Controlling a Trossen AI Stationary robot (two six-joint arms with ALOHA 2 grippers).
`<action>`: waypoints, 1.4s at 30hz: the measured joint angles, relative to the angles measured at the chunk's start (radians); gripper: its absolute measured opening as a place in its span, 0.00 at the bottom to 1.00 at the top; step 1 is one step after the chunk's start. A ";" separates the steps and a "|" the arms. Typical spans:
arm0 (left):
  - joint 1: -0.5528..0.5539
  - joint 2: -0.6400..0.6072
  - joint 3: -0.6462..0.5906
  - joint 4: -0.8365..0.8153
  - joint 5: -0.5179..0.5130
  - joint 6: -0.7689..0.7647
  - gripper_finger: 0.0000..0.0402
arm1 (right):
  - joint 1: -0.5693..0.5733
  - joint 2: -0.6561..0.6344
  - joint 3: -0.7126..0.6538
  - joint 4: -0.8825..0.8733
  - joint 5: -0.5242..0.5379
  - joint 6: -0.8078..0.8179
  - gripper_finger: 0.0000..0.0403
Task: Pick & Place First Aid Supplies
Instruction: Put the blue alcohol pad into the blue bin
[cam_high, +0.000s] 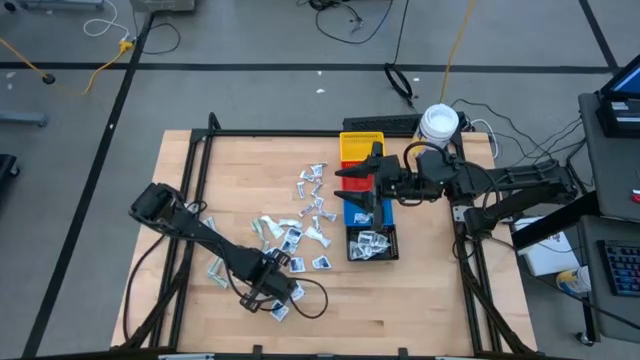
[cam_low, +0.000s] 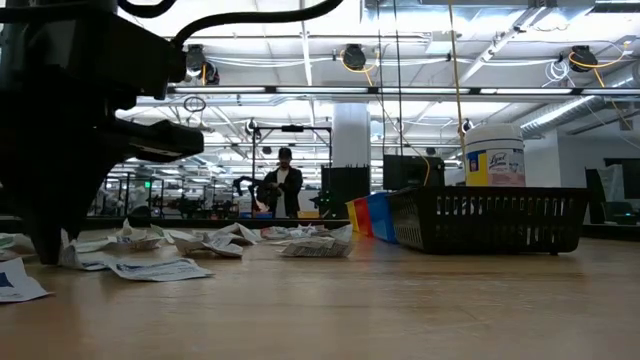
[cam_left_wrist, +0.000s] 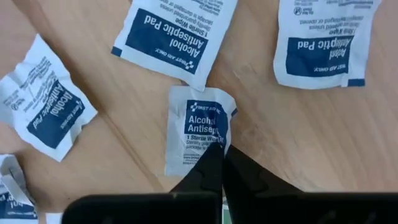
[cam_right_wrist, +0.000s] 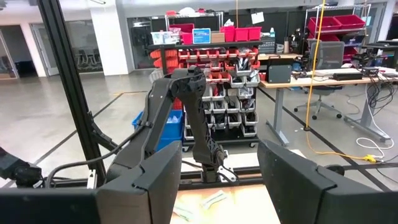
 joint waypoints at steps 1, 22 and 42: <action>0.000 -0.010 -0.002 -0.012 0.000 -0.017 0.01 | 0.000 0.000 0.000 -0.002 0.000 0.000 0.52; 0.043 -0.750 0.000 0.142 -0.572 -0.406 0.00 | -0.001 -0.003 0.000 -0.034 0.001 0.038 0.52; 0.498 -0.831 0.085 0.611 0.096 -0.188 0.00 | -0.036 0.029 0.017 0.060 0.000 0.162 0.52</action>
